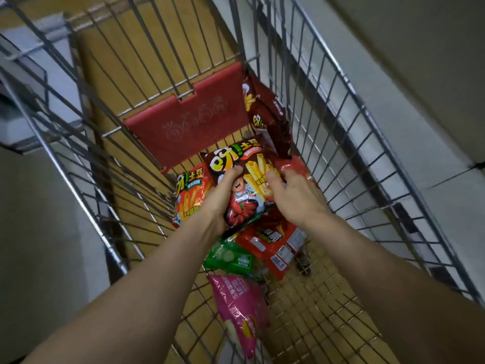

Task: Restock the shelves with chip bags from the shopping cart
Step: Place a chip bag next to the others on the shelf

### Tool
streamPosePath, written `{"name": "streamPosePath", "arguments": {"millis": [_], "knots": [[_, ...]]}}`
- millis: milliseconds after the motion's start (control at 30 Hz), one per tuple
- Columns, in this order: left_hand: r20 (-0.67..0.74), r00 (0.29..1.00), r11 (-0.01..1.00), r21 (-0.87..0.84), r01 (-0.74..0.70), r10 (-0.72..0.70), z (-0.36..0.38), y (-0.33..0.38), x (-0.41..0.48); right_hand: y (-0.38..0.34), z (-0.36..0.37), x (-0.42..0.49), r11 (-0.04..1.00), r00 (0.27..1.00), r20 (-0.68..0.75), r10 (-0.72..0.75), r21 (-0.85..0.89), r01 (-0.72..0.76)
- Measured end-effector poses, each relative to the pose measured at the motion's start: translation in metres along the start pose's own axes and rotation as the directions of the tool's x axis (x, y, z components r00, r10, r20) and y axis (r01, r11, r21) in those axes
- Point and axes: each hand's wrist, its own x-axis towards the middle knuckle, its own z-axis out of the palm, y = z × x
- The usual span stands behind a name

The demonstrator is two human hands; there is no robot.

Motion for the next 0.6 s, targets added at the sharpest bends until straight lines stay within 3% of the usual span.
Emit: {"name": "streamPosePath", "arguments": {"millis": [133,233,367,600], "knots": [[0.006,0.995,0.995,0.011,-0.097,0.097,0.001,0.010,-0.032,-0.009,-0.032,-0.020,1.000,1.000,-0.003,-0.020,0.013,0.020],[0.000,0.973,0.972,0.044,-0.230,0.230,0.011,0.028,-0.061,-0.016,-0.062,-0.042,0.977,0.999,-0.004,-0.037,0.209,0.037],[0.072,0.901,0.895,0.106,-0.433,0.427,0.038,0.072,-0.117,-0.028,-0.117,-0.074,0.883,0.993,-0.077,-0.088,0.455,0.114],[0.269,0.754,0.772,0.057,-0.634,0.599,0.103,0.117,-0.228,-0.029,-0.226,-0.153,0.813,0.946,-0.252,-0.202,0.496,0.306]]}}
